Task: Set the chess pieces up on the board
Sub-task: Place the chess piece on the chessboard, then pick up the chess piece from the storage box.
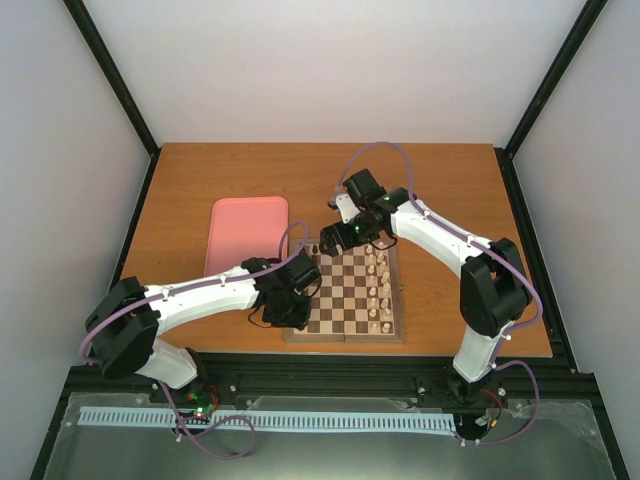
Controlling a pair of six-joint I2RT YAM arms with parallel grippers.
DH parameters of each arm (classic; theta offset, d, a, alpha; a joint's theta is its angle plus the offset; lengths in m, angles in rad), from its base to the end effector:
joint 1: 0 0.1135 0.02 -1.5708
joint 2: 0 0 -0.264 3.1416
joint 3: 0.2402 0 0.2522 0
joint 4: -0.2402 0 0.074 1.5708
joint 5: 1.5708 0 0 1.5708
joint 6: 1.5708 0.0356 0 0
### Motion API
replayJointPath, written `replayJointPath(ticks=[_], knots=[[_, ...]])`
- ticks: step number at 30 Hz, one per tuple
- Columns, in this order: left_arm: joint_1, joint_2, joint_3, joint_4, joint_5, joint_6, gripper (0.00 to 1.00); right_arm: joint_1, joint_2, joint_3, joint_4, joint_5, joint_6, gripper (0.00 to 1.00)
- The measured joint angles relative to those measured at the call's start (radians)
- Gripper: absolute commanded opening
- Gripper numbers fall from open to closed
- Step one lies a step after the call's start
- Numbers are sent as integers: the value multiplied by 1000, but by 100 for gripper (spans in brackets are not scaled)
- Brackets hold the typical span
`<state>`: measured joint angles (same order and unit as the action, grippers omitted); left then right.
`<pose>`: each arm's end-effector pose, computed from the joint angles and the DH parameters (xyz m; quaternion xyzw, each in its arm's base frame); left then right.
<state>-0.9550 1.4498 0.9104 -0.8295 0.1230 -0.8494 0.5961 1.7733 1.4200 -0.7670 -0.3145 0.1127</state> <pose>0.1414 -0.2075 0.1941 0.0586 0.9913 -0.1168 0.0144 0.3005 0.2172 0.2465 -0.2644 0.9264 0.2197 0.1539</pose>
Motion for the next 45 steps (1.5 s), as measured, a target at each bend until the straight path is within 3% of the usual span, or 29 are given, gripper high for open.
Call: replayJointPath(ticks=[15,17,21,24,26,30,36,42,45], knots=[[0,-58,18,-34,-12,17,50,0,0,0,-1,1,0,100],[0,-77,34,-54,-22,19,59,0,0,0,-3,5,1,100],[0,-143,83,-131,-69,29,89,0,0,19,-24,27,7,100],[10,-222,142,-222,-139,31,98,2,0,71,-51,45,9,100],[40,-286,185,-282,-175,37,100,7,5,127,-69,55,10,100],[177,-381,272,-386,-238,64,100,35,48,286,-98,76,11,100],[406,-388,396,-480,-338,158,100,140,183,516,-172,92,19,99],[750,-369,394,-448,-289,299,100,281,357,716,-241,84,38,91],[858,-359,394,-413,-245,338,100,325,425,792,-266,66,50,83]])
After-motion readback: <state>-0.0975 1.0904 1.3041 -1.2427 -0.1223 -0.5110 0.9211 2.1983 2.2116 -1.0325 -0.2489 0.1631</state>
